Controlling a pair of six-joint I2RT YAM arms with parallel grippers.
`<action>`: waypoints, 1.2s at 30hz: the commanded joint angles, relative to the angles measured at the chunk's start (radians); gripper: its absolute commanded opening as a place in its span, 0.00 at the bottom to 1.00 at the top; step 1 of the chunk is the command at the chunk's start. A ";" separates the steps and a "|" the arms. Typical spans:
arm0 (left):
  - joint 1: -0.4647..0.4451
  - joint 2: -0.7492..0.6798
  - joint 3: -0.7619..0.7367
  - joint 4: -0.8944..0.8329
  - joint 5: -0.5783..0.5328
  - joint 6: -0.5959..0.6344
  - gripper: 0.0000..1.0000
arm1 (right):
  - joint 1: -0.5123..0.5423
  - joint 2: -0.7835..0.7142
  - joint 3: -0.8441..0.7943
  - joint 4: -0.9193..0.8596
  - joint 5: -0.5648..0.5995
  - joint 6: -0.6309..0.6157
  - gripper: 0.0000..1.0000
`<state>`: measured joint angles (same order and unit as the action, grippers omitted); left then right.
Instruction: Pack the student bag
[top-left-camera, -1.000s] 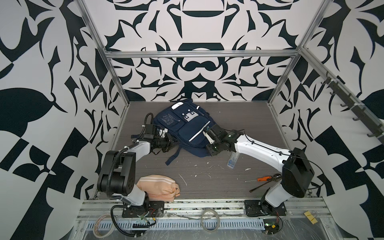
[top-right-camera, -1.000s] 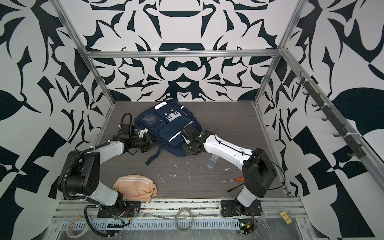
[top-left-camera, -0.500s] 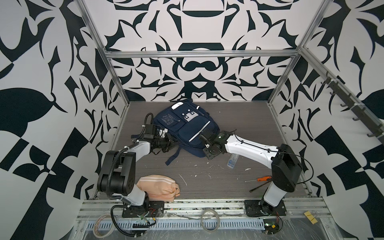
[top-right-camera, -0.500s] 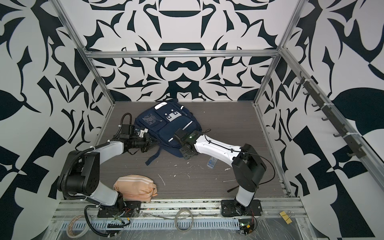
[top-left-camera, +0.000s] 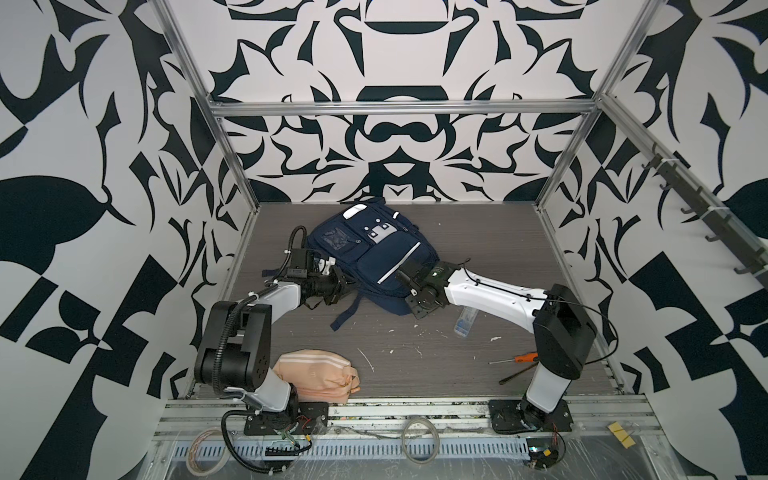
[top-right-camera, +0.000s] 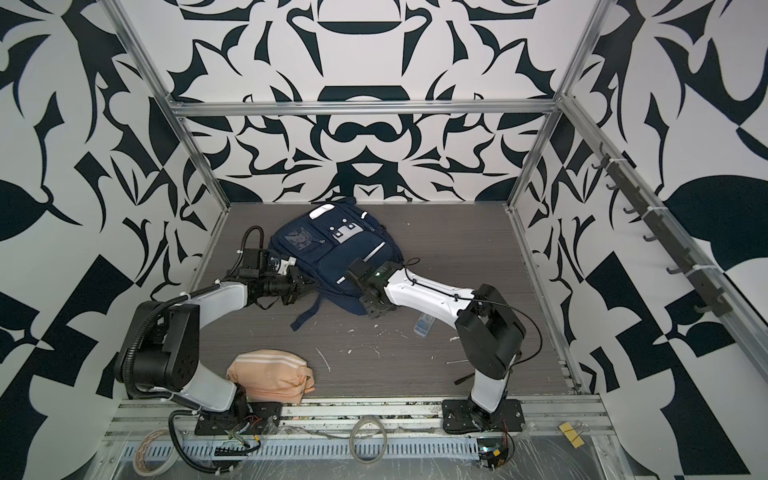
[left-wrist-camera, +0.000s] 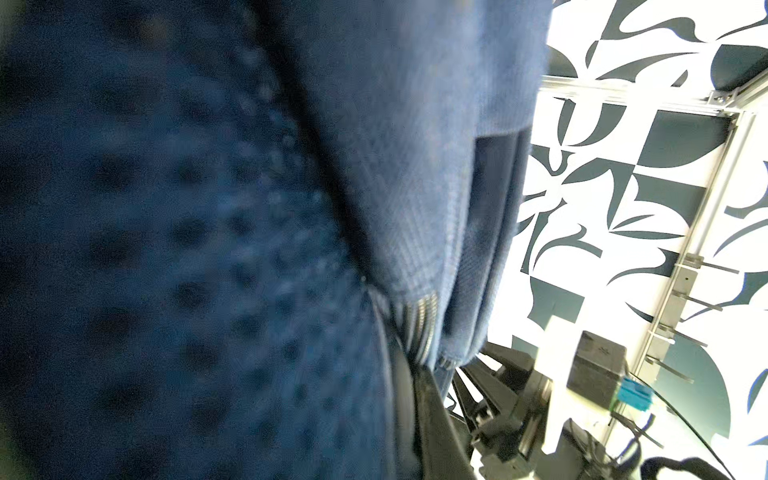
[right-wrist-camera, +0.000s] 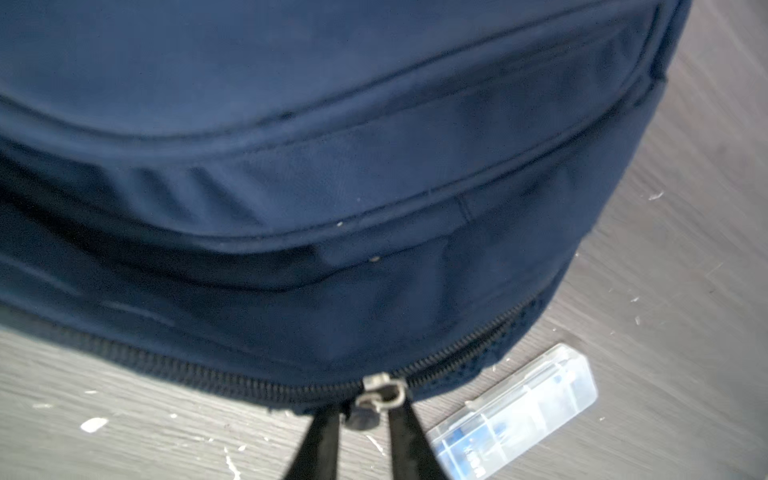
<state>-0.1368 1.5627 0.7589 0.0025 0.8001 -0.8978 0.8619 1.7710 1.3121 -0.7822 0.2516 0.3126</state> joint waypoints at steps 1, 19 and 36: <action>-0.002 -0.010 0.027 0.001 0.041 0.001 0.00 | 0.003 -0.008 0.033 0.004 0.030 -0.006 0.14; 0.029 -0.012 0.001 -0.018 -0.004 0.023 0.00 | -0.138 -0.297 -0.235 0.118 -0.040 0.057 0.00; 0.057 0.026 0.072 -0.088 0.057 0.119 0.00 | -0.209 -0.427 -0.346 0.368 -0.542 -0.223 0.71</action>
<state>-0.0879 1.5818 0.7795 -0.0662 0.8169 -0.8272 0.6575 1.3281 0.9619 -0.4786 -0.1703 0.1574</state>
